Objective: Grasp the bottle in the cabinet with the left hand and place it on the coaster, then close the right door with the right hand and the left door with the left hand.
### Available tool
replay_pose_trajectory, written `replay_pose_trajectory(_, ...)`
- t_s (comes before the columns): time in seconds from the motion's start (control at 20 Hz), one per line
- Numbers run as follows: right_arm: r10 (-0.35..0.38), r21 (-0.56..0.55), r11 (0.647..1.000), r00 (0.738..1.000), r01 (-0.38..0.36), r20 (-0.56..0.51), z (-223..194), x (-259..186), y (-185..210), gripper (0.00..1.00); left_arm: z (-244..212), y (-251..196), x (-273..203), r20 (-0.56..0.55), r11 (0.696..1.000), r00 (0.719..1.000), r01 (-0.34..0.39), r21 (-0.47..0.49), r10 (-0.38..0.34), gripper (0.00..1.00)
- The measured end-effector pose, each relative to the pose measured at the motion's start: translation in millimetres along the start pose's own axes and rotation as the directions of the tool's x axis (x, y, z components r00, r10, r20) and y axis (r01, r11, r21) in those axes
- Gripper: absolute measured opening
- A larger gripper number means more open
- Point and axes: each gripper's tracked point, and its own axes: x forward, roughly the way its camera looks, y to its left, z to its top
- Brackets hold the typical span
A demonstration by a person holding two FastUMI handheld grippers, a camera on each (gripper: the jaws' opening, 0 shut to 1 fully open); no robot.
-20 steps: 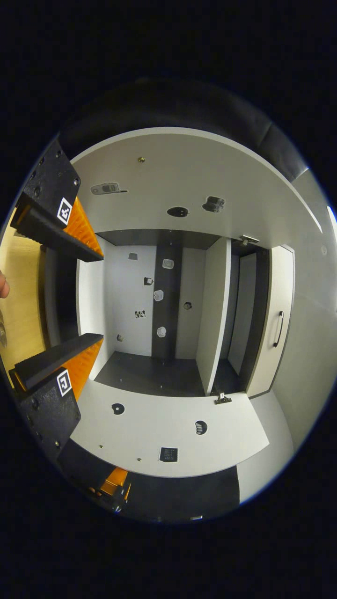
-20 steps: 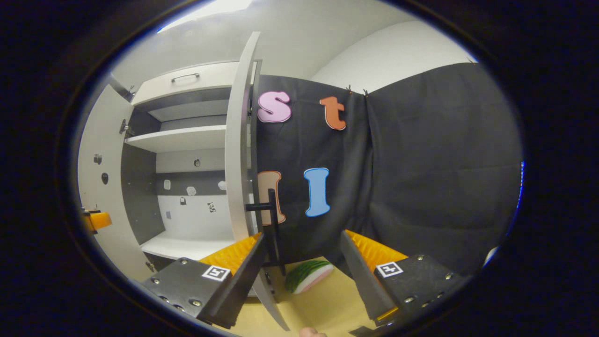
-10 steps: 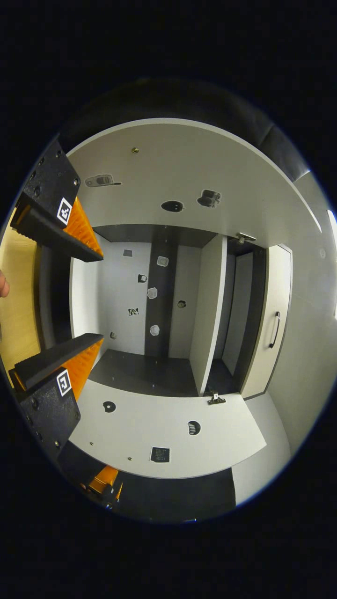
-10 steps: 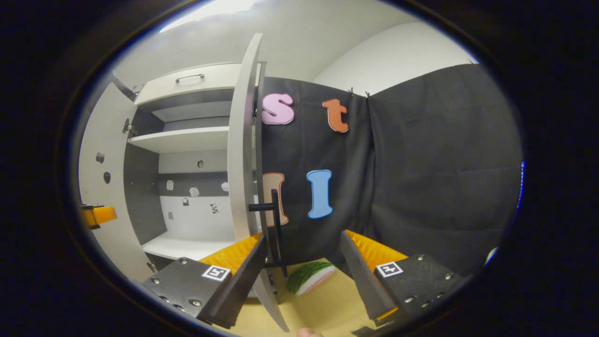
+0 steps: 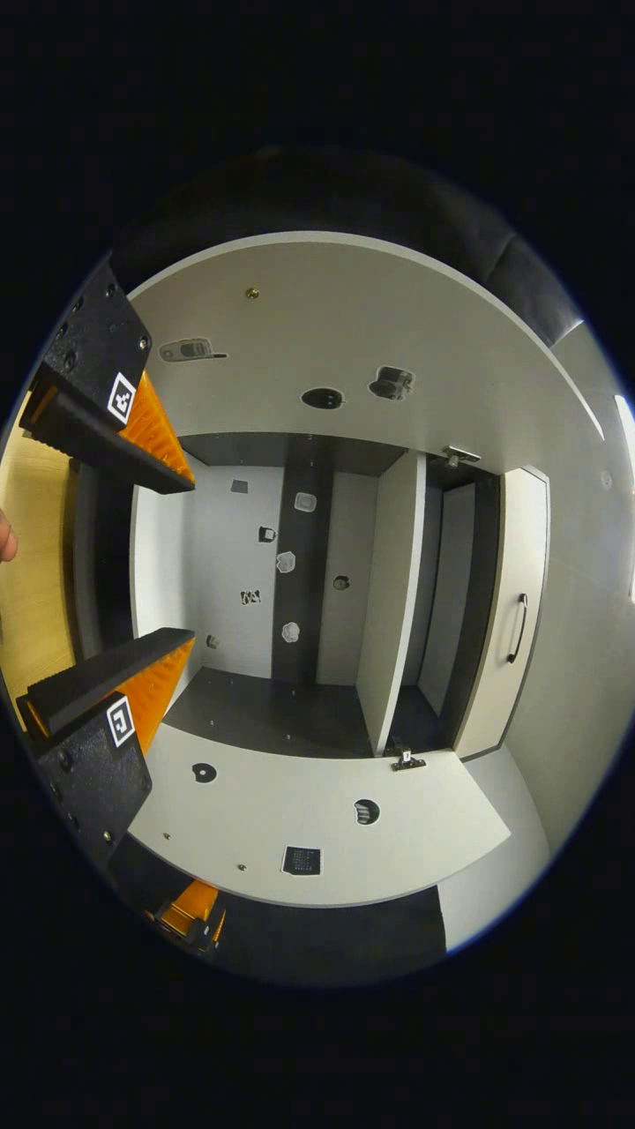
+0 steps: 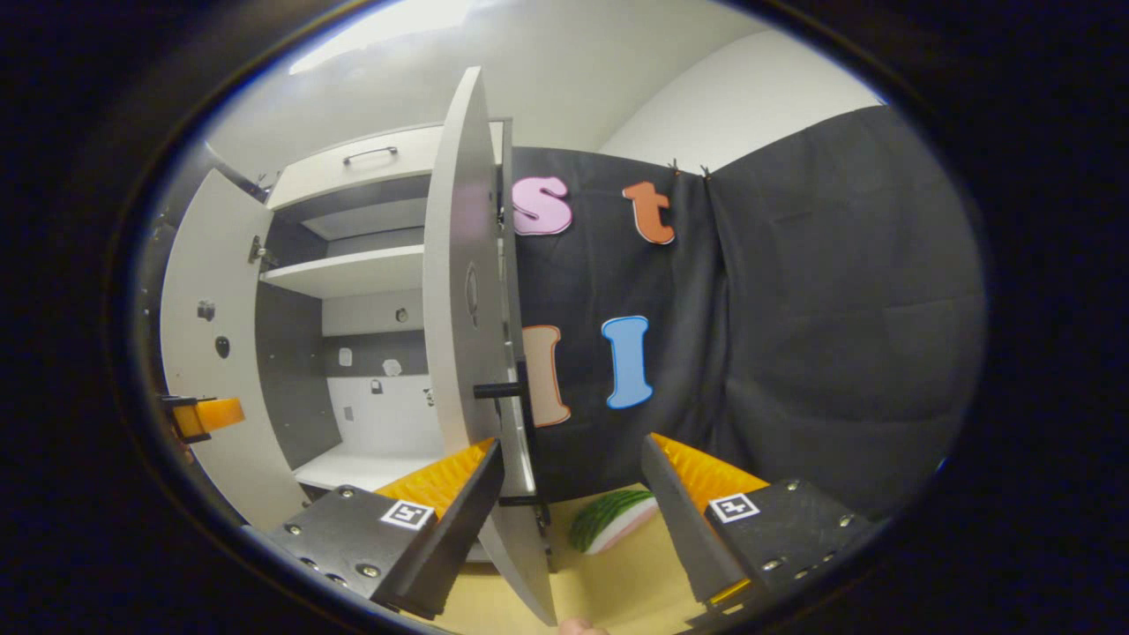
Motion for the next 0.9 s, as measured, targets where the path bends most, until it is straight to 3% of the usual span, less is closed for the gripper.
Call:
replay_pose_trajectory(0.05, 0.01, 0.001, 1.0, 1.0, -0.01, 0.0, 0.9, 0.8, 6.1, 0.98, -0.2, 1.6, -0.4, 0.001, 1.0, 1.0, -0.003, -0.004, 0.003, 0.96)
replay_pose_trajectory(0.2, 0.042, 0.003, 0.999, 0.999, -0.042, -0.007, -0.7, 2.6, 18.6, 0.98, 0.6, 10.3, -5.5, 0.004, 1.0, 1.0, -0.022, -0.001, 0.022, 0.92)
replay_pose_trajectory(0.25, 0.053, 0.006, 0.999, 0.999, -0.053, -0.011, -2.2, 2.2, 23.3, 0.98, -0.9, 14.4, -6.3, 0.003, 1.0, 1.0, -0.031, 0.001, 0.031, 0.96)
replay_pose_trajectory(0.3, 0.062, 0.009, 0.998, 0.998, -0.062, -0.013, -2.7, 2.3, 26.6, 0.93, -1.2, 17.7, -7.0, -0.001, 0.999, 0.999, -0.039, 0.001, 0.039, 0.96)
replay_pose_trajectory(0.35, 0.07, 0.01, 0.998, 0.997, -0.07, -0.015, -3.1, 2.3, 30.3, 0.98, -2.3, 20.8, -9.4, -0.002, 0.999, 0.999, -0.046, 0.0, 0.046, 0.96)
replay_pose_trajectory(0.4, 0.075, 0.01, 0.997, 0.997, -0.075, -0.015, -3.6, 2.9, 33.2, 0.98, -2.6, 23.9, -11.6, -0.003, 0.999, 0.999, -0.052, -0.003, 0.052, 0.92)
replay_pose_trajectory(0.55, 0.083, 0.015, 0.996, 0.996, -0.083, -0.018, -4.2, 3.4, 39.4, 0.98, -3.1, 37.5, -17.7, -0.004, 0.997, 0.997, -0.08, -0.004, 0.08, 0.96)
replay_pose_trajectory(0.6, 0.085, 0.021, 0.996, 0.996, -0.084, -0.018, -5.3, 3.9, 41.2, 0.93, -3.3, 43.0, -20.2, -0.006, 0.996, 0.996, -0.093, -0.003, 0.093, 0.96)
replay_pose_trajectory(0.65, 0.088, 0.027, 0.996, 0.996, -0.088, -0.02, -5.9, 4.0, 44.0, 0.98, -3.3, 48.6, -21.5, -0.006, 0.995, 0.995, -0.104, -0.002, 0.104, 0.96)
replay_pose_trajectory(0.7, 0.093, 0.031, 0.995, 0.995, -0.093, -0.022, -7.6, 4.1, 47.4, 0.93, -2.3, 53.6, -23.2, -0.005, 0.993, 0.993, -0.116, -0.005, 0.116, 0.92)
replay_pose_trajectory(0.75, 0.1, 0.034, 0.994, 0.995, -0.099, -0.024, -7.9, 4.6, 51.2, 0.93, -1.9, 57.9, -25.4, -0.004, 0.992, 0.992, -0.125, -0.007, 0.125, 0.96)
replay_pose_trajectory(0.9, 0.119, 0.029, 0.993, 0.992, -0.119, -0.026, -8.9, 7.1, 62.7, 0.93, 0.2, 71.1, -31.3, 0.001, 0.988, 0.988, -0.154, -0.009, 0.154, 0.96)
